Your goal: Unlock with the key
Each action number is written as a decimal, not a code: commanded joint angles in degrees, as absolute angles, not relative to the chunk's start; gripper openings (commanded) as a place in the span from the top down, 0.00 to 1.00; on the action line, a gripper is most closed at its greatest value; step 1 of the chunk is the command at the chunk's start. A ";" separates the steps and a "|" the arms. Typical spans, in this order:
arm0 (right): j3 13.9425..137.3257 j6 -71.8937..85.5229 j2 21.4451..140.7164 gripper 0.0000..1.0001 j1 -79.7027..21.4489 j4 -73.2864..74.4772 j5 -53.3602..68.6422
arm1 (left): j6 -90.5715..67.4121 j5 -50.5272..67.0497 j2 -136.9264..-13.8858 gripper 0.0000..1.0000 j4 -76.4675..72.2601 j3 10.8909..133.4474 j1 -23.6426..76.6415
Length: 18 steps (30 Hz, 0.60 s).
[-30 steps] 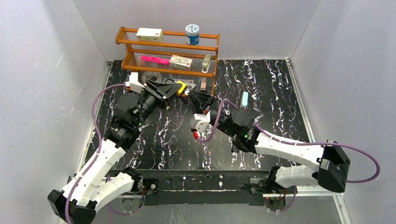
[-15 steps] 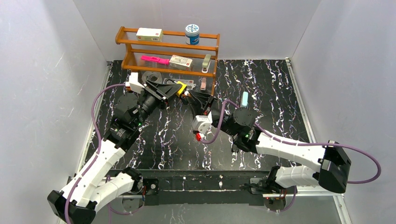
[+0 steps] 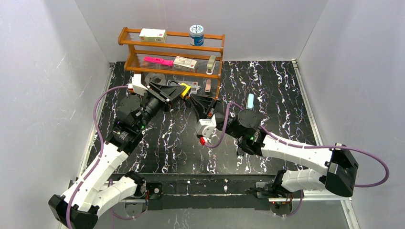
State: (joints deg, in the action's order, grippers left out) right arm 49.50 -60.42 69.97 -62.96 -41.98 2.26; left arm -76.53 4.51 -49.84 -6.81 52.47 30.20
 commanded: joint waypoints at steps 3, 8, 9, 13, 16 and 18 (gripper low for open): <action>52.20 -63.26 70.96 0.64 -62.58 -44.29 0.27 | -76.56 5.08 -48.52 1.00 -9.67 54.66 30.32; 51.98 -62.34 70.24 0.60 -62.53 -42.43 0.84 | -76.53 5.02 -48.69 1.00 -9.67 54.92 30.32; 52.00 -62.21 70.20 0.62 -62.50 -42.14 0.83 | -76.55 5.01 -48.69 1.00 -9.67 54.93 30.32; 52.07 -62.29 70.38 0.78 -62.27 -42.71 0.31 | -76.55 5.03 -48.60 1.00 -9.67 55.00 30.32; 52.36 -62.33 70.55 0.87 -62.18 -43.04 0.29 | -76.52 5.02 -48.56 1.00 -9.59 55.00 30.32; 52.51 -61.92 70.77 0.93 -62.06 -43.57 -1.28 | -76.51 5.02 -48.52 1.00 -9.58 54.98 30.32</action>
State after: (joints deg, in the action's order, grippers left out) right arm 50.04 -62.28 71.07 -62.57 -40.84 1.26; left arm -76.51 4.91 -49.84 -6.61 52.47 30.17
